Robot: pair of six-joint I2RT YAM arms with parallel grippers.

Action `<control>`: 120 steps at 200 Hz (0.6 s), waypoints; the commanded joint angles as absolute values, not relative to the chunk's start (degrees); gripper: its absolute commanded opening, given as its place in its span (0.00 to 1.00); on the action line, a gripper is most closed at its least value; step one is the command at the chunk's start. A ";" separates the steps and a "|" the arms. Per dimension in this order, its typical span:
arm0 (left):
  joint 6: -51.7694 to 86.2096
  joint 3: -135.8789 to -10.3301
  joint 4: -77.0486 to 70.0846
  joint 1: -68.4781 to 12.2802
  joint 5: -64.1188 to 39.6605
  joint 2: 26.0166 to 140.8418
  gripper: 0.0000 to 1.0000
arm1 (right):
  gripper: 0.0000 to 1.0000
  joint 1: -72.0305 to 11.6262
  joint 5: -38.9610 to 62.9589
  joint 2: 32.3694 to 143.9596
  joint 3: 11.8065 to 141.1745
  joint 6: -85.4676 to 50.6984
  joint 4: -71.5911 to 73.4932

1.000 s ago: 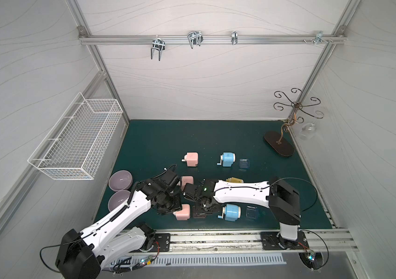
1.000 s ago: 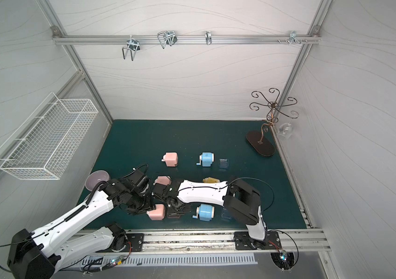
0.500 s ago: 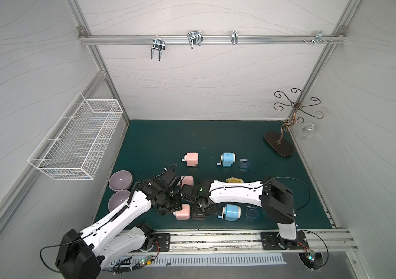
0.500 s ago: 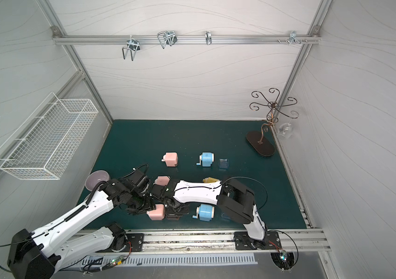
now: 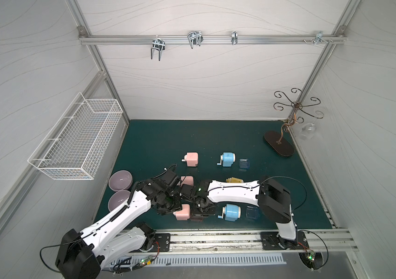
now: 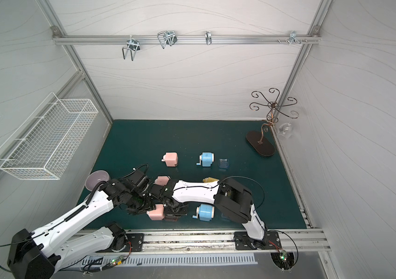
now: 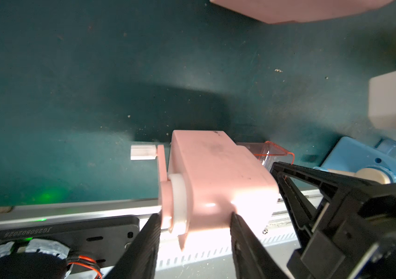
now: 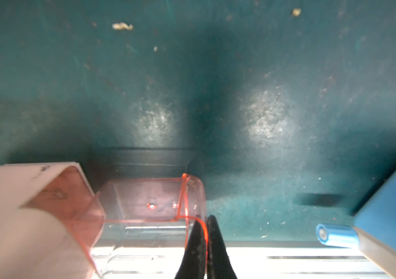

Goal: Put the tray back into the pencil sharpener
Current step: Close the container of the pencil sharpener.

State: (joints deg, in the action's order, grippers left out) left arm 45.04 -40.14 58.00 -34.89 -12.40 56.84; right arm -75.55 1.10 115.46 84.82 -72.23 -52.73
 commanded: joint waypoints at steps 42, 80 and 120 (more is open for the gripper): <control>45.89 -39.29 58.54 -35.76 -11.53 57.53 0.49 | 0.04 -75.11 2.71 116.70 84.57 -73.04 -51.27; 45.91 -39.29 58.46 -35.77 -11.49 57.66 0.49 | 0.04 -75.39 2.33 116.63 85.05 -72.35 -50.79; 45.93 -39.29 58.54 -35.78 -11.47 57.68 0.49 | 0.04 -75.63 2.11 117.46 86.35 -72.17 -52.46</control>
